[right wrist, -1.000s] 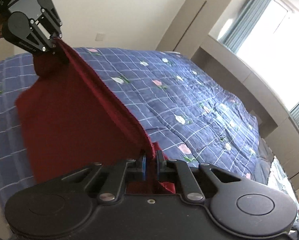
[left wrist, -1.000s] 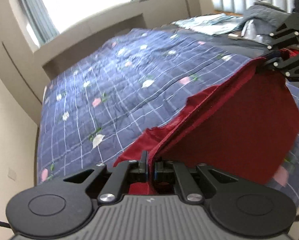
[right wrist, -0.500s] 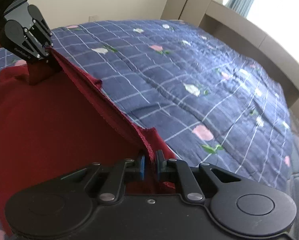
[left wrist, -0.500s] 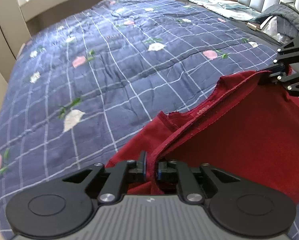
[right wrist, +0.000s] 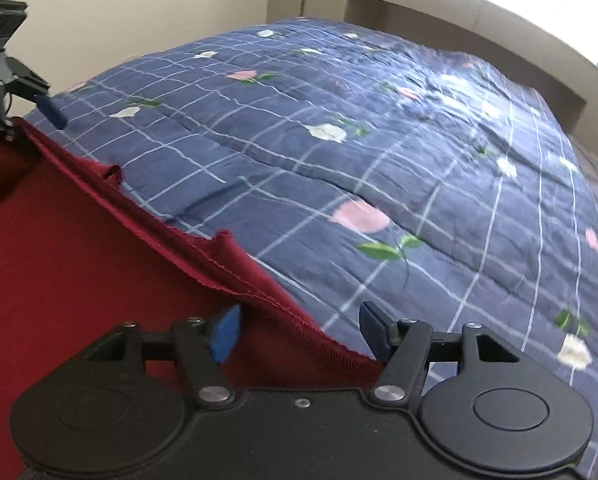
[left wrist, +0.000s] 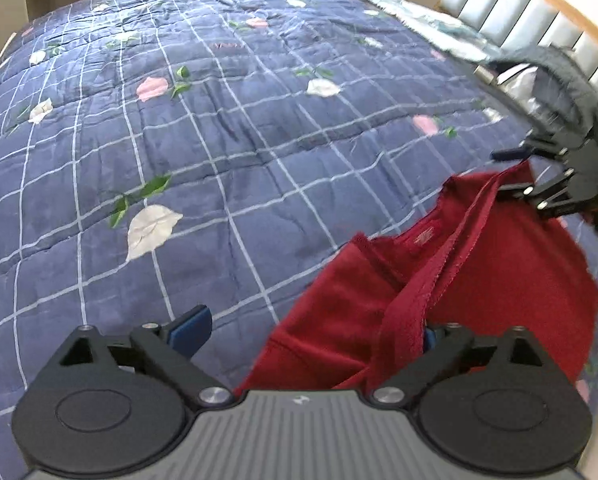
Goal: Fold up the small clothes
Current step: 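Lower the hem onto the collar and open both tools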
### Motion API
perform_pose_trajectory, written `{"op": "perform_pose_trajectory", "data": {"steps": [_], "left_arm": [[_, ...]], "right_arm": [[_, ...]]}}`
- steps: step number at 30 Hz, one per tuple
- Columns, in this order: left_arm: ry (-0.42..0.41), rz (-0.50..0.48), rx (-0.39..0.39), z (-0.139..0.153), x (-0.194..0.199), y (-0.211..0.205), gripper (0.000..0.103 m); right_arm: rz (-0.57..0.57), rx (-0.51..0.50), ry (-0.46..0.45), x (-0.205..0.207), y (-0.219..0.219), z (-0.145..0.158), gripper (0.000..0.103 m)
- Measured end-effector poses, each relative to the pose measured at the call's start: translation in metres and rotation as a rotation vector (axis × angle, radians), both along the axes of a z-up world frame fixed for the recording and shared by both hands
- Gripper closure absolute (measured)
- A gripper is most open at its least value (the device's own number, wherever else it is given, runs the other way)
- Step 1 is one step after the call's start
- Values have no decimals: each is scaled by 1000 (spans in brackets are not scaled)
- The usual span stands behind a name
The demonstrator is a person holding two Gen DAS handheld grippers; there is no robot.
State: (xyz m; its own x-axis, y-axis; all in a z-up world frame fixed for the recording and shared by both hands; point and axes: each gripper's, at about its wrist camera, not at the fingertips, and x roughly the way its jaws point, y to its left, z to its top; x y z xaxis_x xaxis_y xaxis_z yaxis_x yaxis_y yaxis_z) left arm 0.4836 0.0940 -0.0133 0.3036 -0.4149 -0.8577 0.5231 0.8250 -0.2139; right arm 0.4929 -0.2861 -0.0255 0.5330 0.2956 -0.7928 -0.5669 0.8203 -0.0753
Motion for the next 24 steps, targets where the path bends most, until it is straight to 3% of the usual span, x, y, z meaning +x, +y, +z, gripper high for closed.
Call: {"op": "perform_pose_trajectory", "data": {"steps": [6,11,15,20,24], "left_arm": [[-11,-28,51,9,0,3,4],[-16,46,139,14,0,21,4],[-79,135,94,19,-10,29,2],[-186,229,17,10,-38,11,1],[-280,335,12,-8,-58,-8,1]], "right_arm": [[-17,-14,-11,-1,1,-8,34],[-32,-19,-15,0,1,-11,29],[-36,-17,-77,-6,1,-5,27],[-101,-29,-208,-21,-10,7,6],[-155,-45,-273,-38,-22,11,4]]}}
